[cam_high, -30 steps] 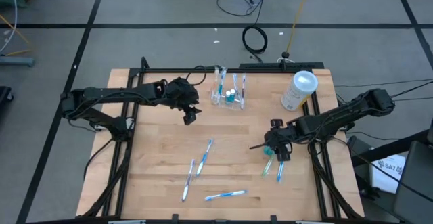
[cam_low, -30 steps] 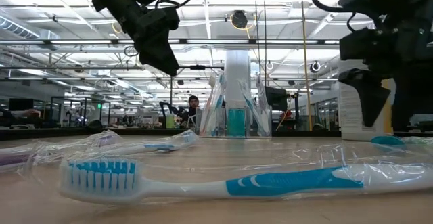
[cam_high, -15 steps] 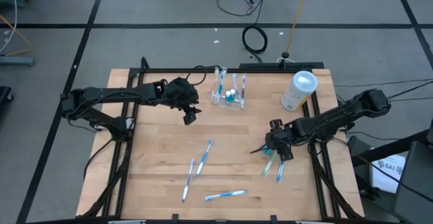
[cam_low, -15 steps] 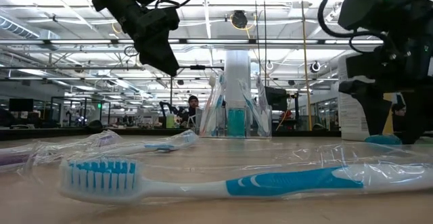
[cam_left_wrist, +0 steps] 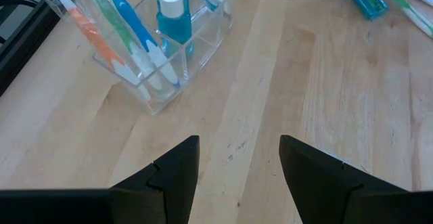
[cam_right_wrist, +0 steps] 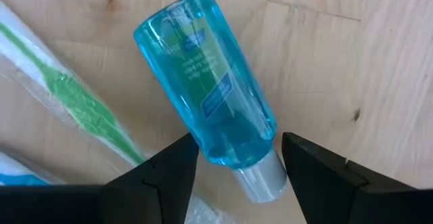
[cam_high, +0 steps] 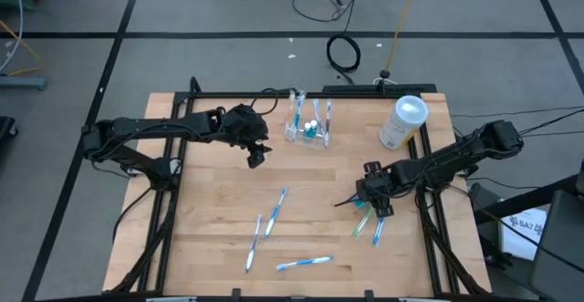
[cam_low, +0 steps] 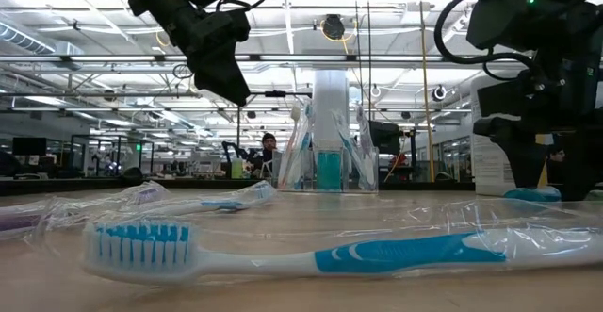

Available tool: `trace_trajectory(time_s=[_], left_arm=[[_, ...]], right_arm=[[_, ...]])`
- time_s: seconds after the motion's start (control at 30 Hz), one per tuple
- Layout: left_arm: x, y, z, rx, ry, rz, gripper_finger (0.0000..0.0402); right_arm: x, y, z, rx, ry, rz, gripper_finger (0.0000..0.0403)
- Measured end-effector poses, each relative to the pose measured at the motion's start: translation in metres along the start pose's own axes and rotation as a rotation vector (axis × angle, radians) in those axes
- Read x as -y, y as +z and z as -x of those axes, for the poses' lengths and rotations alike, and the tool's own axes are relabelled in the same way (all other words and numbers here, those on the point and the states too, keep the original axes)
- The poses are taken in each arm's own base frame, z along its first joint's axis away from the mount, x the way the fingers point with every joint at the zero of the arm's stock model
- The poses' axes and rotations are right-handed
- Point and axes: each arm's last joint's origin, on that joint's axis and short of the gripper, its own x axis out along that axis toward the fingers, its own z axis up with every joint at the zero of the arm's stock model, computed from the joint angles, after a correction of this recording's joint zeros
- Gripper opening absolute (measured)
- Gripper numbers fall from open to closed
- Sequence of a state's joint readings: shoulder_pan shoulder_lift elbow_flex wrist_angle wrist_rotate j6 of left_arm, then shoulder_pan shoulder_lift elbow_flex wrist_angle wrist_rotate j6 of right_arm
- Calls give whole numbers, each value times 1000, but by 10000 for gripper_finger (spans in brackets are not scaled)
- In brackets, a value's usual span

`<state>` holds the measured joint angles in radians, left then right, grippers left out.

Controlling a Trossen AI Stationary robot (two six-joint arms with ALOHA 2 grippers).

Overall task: Pick & Place toothbrushing station
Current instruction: Put the mouthwash into the middle section of the transparent organizer

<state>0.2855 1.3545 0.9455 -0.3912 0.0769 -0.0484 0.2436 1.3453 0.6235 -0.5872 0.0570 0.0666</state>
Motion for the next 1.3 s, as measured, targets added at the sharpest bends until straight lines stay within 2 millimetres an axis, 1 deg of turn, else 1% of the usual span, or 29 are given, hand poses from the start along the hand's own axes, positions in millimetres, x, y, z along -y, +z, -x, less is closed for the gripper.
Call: trace_trajectory(time_s=[0.13,0.23,0.4,0.57,0.7,0.83,0.97,1.1,1.2,1.3], left_arm=[[0,0,0,0,0,1,212],[0,0,0,0,0,1,212],[0,0,0,0,0,27,212],[0,0,0,0,0,32,212],[0,0,0,0,0,33,212],[0,0,0,1,0,36,212],[0,2,0,21,-3,75,212],[0,8,0,79,-11,147,212],[1,10,0,102,-17,170,212],[3,10,0,102,-24,196,212]], right_arm=[[0,1,0,8,1,7,212],[0,1,0,14,1,48,207],[0,3,-1,36,-12,126,178],[0,4,-1,38,-11,131,154],[0,4,-1,47,-11,131,157],[0,13,2,106,-31,130,162],[3,28,9,213,-161,164,153],[6,43,14,336,-334,339,149],[10,58,24,428,-567,474,152],[13,73,39,502,-812,568,153]])
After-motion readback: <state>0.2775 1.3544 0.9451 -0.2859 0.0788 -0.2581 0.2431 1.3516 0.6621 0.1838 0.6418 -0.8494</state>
